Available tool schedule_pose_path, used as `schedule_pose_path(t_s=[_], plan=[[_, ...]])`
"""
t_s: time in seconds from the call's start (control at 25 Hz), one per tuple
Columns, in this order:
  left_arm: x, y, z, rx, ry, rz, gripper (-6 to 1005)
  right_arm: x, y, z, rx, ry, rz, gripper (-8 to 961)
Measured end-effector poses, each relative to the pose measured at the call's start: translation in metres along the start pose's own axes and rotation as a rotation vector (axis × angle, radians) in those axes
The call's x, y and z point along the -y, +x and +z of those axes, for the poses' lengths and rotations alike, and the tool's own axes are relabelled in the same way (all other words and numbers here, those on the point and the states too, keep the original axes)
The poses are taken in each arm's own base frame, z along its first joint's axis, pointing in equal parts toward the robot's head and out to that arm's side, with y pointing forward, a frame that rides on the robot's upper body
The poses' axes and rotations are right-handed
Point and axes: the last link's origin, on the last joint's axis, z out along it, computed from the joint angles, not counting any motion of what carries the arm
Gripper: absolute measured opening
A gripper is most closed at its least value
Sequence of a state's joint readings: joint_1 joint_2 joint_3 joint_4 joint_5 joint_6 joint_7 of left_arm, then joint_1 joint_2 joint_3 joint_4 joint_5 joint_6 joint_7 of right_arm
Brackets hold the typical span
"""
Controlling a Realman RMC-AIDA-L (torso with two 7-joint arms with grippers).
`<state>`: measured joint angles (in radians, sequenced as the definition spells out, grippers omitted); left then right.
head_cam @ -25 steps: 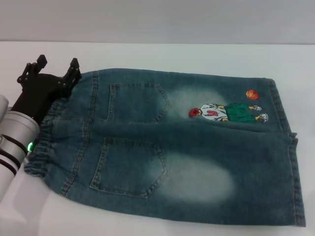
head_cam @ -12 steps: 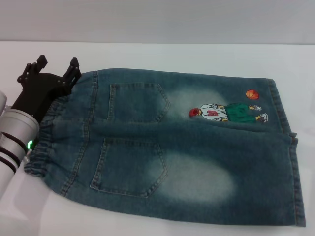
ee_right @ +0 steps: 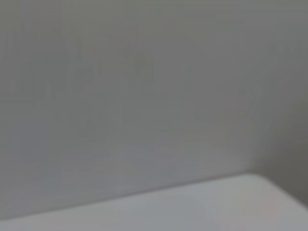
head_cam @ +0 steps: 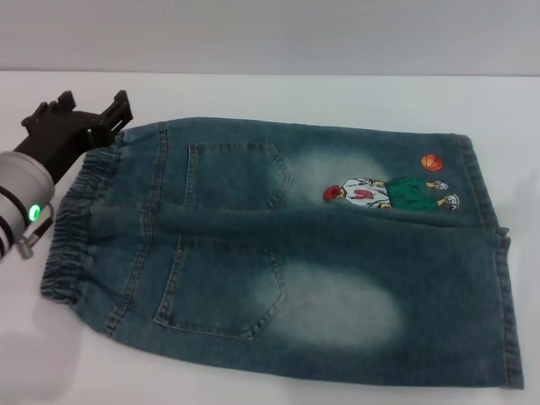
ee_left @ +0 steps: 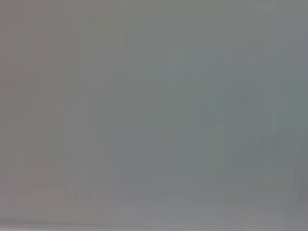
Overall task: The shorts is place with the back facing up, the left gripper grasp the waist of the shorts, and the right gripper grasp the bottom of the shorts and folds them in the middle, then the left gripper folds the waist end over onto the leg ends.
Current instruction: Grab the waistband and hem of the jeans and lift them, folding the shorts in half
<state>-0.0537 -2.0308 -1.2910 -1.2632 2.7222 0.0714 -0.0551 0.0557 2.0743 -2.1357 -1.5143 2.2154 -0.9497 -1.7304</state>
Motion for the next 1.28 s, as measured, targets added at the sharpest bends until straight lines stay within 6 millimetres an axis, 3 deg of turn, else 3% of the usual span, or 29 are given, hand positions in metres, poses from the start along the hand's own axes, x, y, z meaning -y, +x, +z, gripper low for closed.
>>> schedule_pose_path(t_s=[0.16, 0.48, 0.68, 1.04, 1.28], plan=[[-0.002, 0.013, -0.011, 0.199, 0.008, 0.046, 801, -0.010, -0.004, -0.012, -0.171, -0.061, -0.031, 541], [-0.002, 0.025, -0.023, 0.337, 0.006, 0.056, 801, -0.015, -0.018, -0.029, -0.315, -0.173, -0.074, 541], [0.003, 0.029, -0.027, 0.381, 0.018, 0.044, 802, -0.017, -0.031, -0.036, -0.312, -0.190, -0.068, 541], [0.009, 0.030, -0.028, 0.385, 0.034, 0.032, 801, -0.023, -0.028, -0.030, -0.299, -0.214, 0.003, 541], [0.013, 0.029, -0.029, 0.407, 0.045, 0.026, 801, -0.033, -0.042, -0.041, -0.248, -0.277, 0.016, 541]])
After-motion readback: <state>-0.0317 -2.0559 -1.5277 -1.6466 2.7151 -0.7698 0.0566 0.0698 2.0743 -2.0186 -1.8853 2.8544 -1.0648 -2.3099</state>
